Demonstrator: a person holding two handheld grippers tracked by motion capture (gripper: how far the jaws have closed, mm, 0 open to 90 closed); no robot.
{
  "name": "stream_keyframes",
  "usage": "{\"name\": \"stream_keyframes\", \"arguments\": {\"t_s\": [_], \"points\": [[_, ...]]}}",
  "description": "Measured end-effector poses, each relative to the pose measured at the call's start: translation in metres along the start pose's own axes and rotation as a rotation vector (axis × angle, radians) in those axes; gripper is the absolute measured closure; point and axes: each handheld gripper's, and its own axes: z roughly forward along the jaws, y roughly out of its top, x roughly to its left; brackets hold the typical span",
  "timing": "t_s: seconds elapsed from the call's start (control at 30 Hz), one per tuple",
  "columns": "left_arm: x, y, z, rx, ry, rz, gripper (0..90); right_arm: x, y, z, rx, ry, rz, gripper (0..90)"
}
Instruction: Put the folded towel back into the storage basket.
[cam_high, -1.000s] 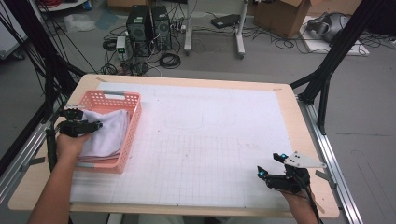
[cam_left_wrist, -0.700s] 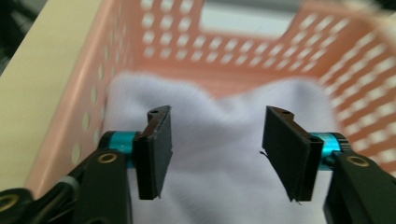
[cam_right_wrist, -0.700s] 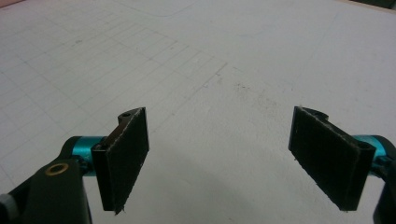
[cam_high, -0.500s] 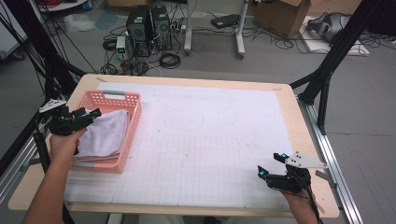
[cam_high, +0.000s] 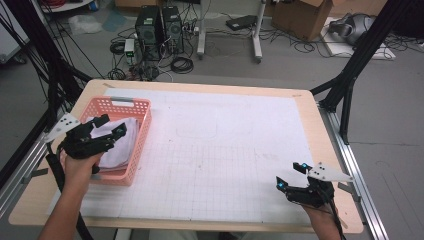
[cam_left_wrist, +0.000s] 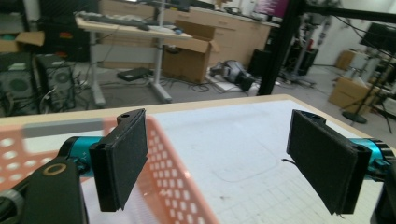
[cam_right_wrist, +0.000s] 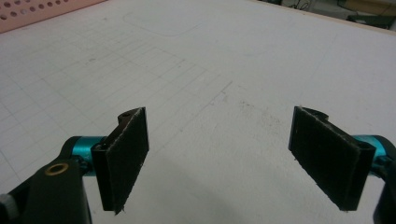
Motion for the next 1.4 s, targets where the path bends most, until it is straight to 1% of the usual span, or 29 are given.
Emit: {"name": "stream_keyframes", "arguments": {"t_s": [0.17,0.27,0.4,0.43,0.53,0.57,0.63,0.7,0.77,0.87,0.9,0.93,1.0,1.07,1.17,1.23,1.3,1.4], "points": [[-0.012,-0.005,0.005,0.024,-0.032,0.023,21.1,0.0,0.001,-0.003,-0.016,-0.005,0.002,18.9],[-0.019,-0.008,0.005,0.021,-0.048,0.029,21.4,-0.001,0.001,-0.005,-0.025,-0.007,0.01,18.9],[-0.029,-0.012,0.005,0.022,-0.087,0.033,21.9,-0.003,0.0,-0.007,-0.041,-0.011,0.019,19.0],[-0.033,-0.013,0.005,0.023,-0.091,0.038,21.9,-0.003,-0.001,-0.007,-0.044,-0.011,0.021,18.9],[-0.042,-0.017,0.006,0.029,-0.118,0.049,22.9,-0.003,-0.001,-0.009,-0.056,-0.013,0.028,18.9],[-0.045,-0.019,0.007,0.031,-0.122,0.052,23.3,-0.003,-0.001,-0.01,-0.058,-0.015,0.022,18.9],[-0.05,-0.023,0.008,0.026,-0.134,0.048,23.3,-0.003,-0.001,-0.011,-0.058,-0.017,0.021,18.9],[-0.056,-0.025,0.012,0.046,-0.146,0.055,23.2,-0.003,-0.001,-0.011,-0.059,-0.017,0.021,18.9],[-0.062,-0.027,0.014,0.035,-0.159,0.05,23.2,-0.003,-0.002,-0.011,-0.058,-0.017,0.018,18.9],[-0.073,-0.031,0.017,0.04,-0.175,0.064,23.2,-0.003,-0.003,-0.012,-0.064,-0.017,0.017,18.9],[-0.076,-0.032,0.019,0.043,-0.179,0.07,23.3,-0.004,-0.004,-0.012,-0.067,-0.018,0.007,18.9],[-0.079,-0.033,0.02,0.045,-0.182,0.076,23.2,-0.004,-0.004,-0.012,-0.068,-0.015,0.012,18.9],[-0.084,-0.035,0.021,0.049,-0.191,0.083,23.2,-0.005,-0.005,-0.013,-0.067,-0.016,0.013,18.9],[-0.089,-0.035,0.022,0.051,-0.191,0.093,23.3,-0.006,-0.005,-0.014,-0.07,-0.018,0.011,18.9],[-0.094,-0.036,0.022,0.055,-0.202,0.097,23.1,-0.006,-0.006,-0.015,-0.074,-0.019,0.009,18.9],[-0.099,-0.041,0.022,0.063,-0.213,0.097,23.1,-0.006,-0.006,-0.016,-0.07,-0.022,0.009,18.9],[-0.106,-0.047,0.024,0.077,-0.22,0.11,23.1,-0.006,-0.006,-0.016,-0.072,-0.026,0.003,18.9],[-0.114,-0.055,0.029,0.094,-0.237,0.112,23.1,-0.004,-0.006,-0.018,-0.067,-0.028,-0.001,18.9]]}}
